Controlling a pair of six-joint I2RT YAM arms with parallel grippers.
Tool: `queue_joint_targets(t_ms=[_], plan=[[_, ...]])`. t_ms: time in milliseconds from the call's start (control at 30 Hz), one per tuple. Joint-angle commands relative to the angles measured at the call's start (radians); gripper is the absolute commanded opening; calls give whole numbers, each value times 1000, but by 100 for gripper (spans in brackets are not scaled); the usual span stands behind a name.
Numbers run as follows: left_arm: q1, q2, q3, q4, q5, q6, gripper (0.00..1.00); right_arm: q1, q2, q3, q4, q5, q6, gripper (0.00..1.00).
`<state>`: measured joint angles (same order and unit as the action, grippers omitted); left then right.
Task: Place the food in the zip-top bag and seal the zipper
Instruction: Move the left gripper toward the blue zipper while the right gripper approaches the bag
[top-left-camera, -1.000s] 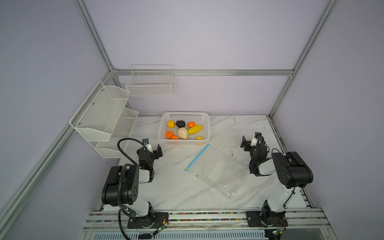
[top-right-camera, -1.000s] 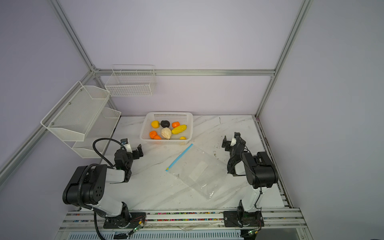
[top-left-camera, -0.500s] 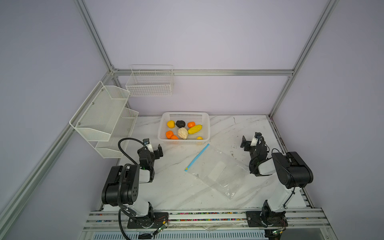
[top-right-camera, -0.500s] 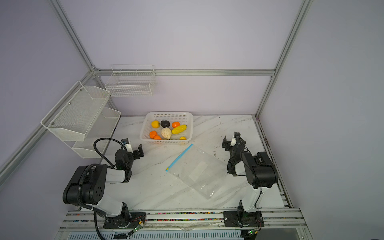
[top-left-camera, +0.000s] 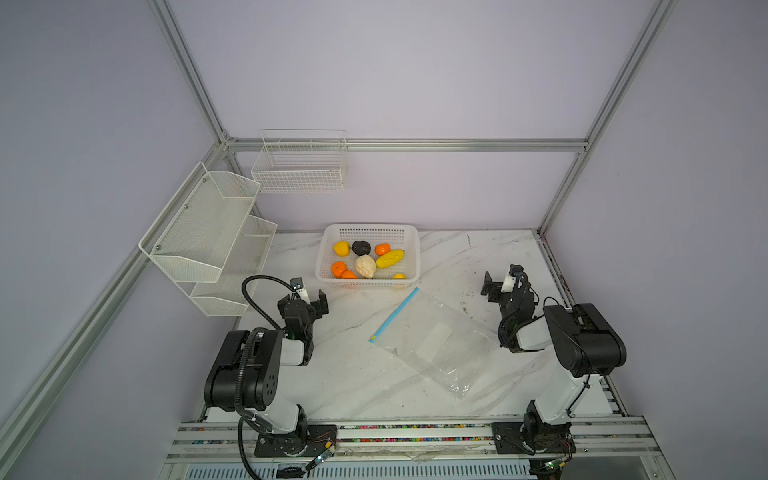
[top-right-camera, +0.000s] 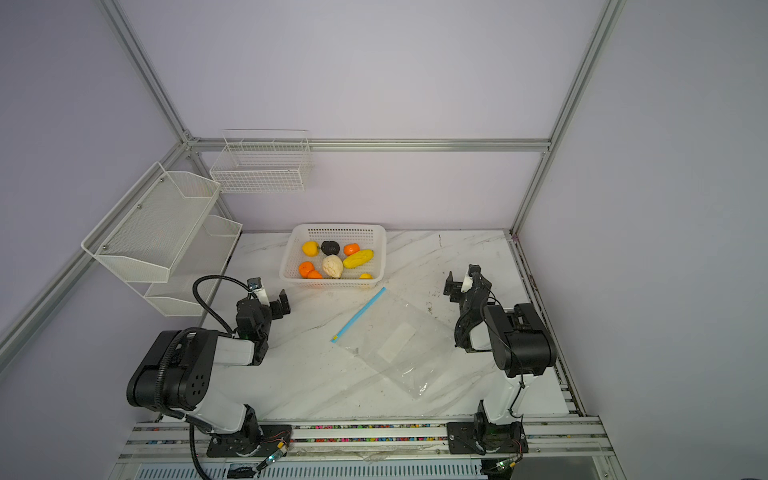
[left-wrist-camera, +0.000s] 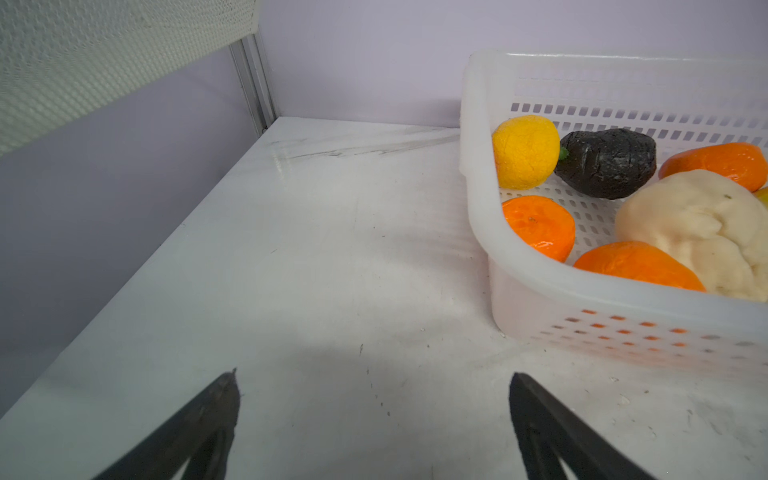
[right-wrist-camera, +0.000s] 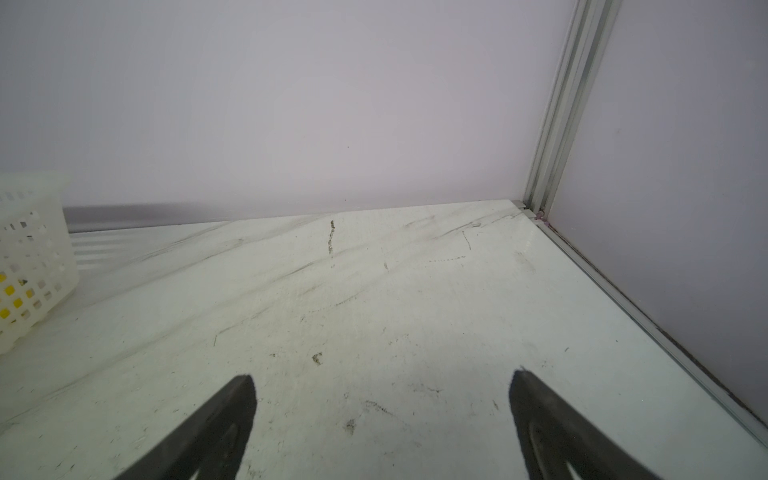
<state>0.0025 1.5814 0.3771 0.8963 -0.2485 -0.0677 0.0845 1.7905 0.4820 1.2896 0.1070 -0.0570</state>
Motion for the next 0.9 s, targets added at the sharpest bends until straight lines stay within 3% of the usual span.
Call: queue_joint_targets(t_ms=[0, 133, 233, 300, 367, 433, 533, 600, 733, 867], plan=[[-13, -54, 21, -16, -82, 22, 100, 3, -34, -9, 26, 2, -14, 97], [-36, -120, 82, -177, -148, 20, 100, 45, -124, 78, -217, 59, -28, 97], [-94, -158, 128, -269, -247, 60, 100, 71, -176, 203, -498, 123, 82, 97], [-129, -231, 163, -367, -263, 45, 100, 76, -210, 257, -621, 98, 175, 97], [-150, -293, 201, -475, -225, 15, 100, 90, -249, 274, -685, 58, 235, 98], [-162, -353, 254, -621, -148, -53, 100, 95, -288, 279, -727, -73, 316, 97], [-166, -400, 347, -829, 38, -129, 100, 111, -311, 314, -833, -225, 421, 97], [-168, -392, 407, -937, 119, -267, 100, 136, -319, 306, -869, -301, 490, 97], [-194, -285, 549, -1189, 259, -392, 100, 245, -347, 305, -1030, -308, 541, 96], [-260, -235, 597, -1252, 308, -395, 100, 333, -412, 295, -1151, -279, 566, 96]])
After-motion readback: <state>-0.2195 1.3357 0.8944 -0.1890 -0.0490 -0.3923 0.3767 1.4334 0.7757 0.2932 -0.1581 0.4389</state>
